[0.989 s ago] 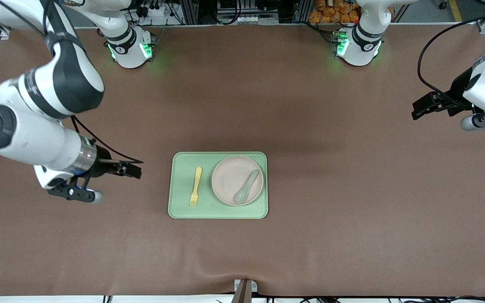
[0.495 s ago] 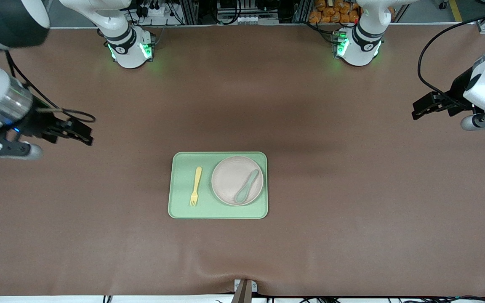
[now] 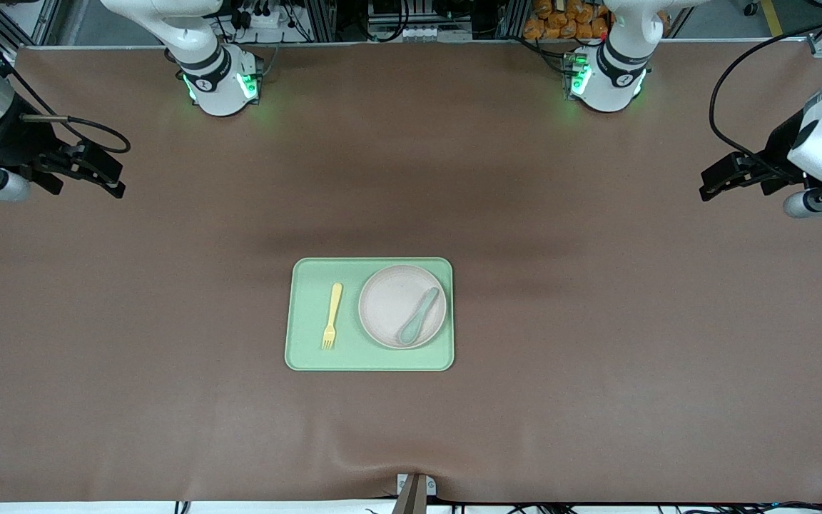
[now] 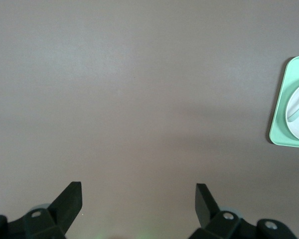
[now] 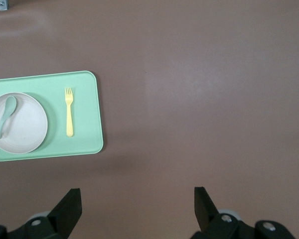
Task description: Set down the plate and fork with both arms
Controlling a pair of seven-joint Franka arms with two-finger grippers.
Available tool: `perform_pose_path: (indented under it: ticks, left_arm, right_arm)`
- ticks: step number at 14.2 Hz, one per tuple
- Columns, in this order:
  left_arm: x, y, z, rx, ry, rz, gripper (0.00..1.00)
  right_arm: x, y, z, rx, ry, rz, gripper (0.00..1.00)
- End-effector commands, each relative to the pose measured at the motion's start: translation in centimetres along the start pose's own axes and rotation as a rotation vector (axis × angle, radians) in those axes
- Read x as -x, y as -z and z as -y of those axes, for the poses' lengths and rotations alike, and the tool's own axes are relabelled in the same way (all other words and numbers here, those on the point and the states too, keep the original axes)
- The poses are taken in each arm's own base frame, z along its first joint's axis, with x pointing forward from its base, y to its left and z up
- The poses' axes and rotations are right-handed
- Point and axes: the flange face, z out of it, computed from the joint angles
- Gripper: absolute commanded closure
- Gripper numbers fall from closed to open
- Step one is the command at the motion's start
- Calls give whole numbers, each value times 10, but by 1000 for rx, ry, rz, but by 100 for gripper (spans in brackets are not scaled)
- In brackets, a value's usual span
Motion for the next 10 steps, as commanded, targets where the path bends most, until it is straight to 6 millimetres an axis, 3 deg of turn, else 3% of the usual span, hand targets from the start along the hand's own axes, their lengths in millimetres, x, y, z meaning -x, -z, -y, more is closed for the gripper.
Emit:
perform_pose_path:
  ticks: [1,7,10]
  left_arm:
    - [10,8,4,7,-21,-5,0]
    - [10,8,5,7,-20,-5,0]
    - [9,8,5,7,-20,-5,0]
  right_arm:
    - [2,-2,-8,-13,-3,-16,0]
    - [-13,13,-12,-16,12,-35,0]
    - [-20,13,-64,-8,86,-20,0]
